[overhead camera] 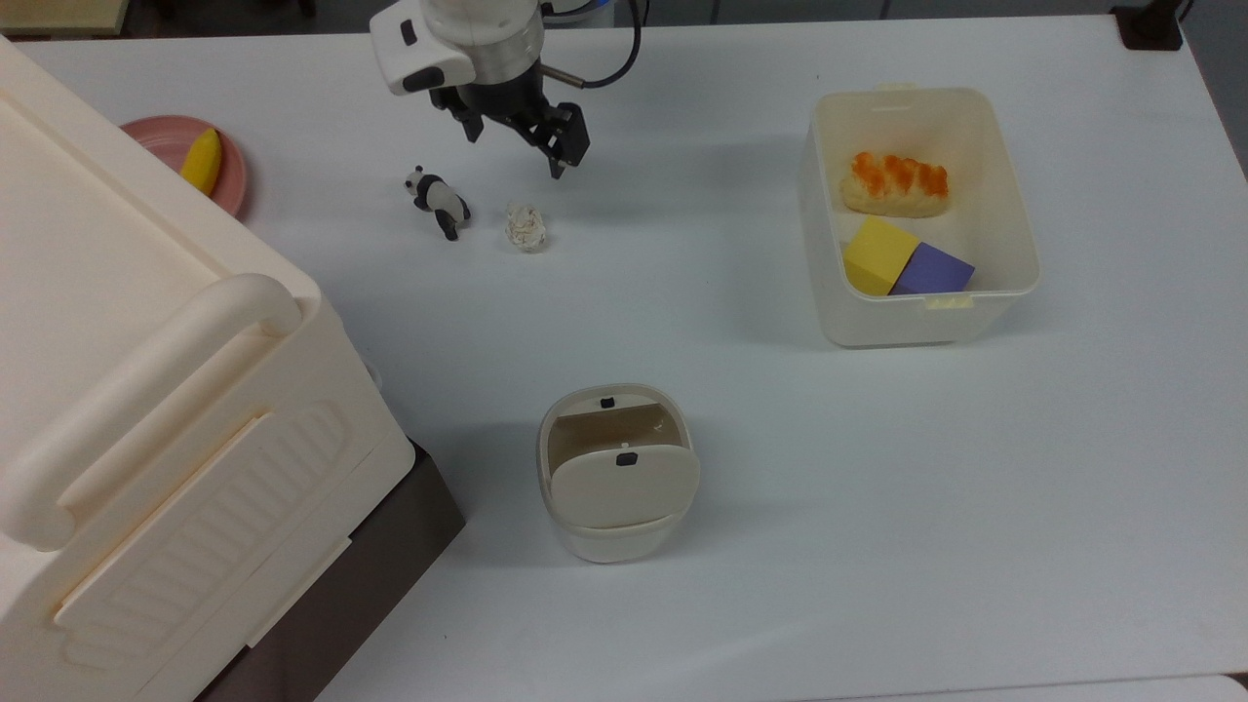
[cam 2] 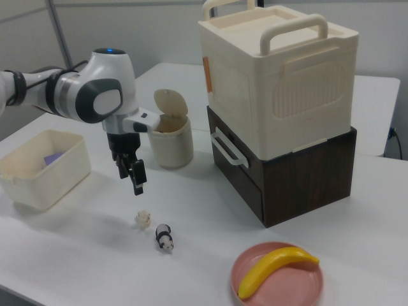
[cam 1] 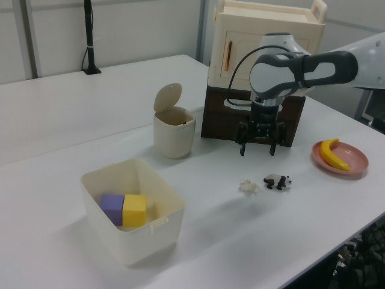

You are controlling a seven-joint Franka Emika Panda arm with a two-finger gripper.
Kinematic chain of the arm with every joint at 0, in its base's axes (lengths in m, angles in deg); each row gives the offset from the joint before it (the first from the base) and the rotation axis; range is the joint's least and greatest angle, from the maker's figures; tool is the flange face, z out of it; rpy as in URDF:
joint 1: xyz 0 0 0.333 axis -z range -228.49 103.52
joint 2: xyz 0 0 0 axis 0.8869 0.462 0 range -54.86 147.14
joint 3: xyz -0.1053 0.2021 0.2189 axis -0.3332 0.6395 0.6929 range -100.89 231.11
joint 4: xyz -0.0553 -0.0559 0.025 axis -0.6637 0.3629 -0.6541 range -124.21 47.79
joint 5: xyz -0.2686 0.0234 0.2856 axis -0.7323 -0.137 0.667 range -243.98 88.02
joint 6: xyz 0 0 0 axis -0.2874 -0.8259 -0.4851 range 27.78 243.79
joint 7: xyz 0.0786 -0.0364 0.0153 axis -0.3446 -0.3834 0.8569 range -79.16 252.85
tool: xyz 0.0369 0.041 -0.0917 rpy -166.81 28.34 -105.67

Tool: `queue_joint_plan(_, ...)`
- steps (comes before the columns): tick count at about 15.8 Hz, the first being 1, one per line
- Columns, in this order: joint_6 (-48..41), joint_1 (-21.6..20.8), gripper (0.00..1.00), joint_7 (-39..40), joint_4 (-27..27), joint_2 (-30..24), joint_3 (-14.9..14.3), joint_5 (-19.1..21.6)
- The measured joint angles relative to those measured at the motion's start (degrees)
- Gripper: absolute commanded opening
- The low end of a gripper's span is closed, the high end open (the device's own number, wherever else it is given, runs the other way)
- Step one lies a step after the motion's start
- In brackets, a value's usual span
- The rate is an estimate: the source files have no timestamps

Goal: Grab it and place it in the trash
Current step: 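Lower the open gripper over the white wrapper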

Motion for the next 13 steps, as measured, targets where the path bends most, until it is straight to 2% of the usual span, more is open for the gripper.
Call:
queue_joint_plan(5, 10.5, 1.7, 1.00, 0.3, -4.0, 1.2, -0.6, -2.2)
queue_joint_plan(13, 14.5, 1.5, 1.00, 0.9, -5.9, 5.3, -0.5, -4.2)
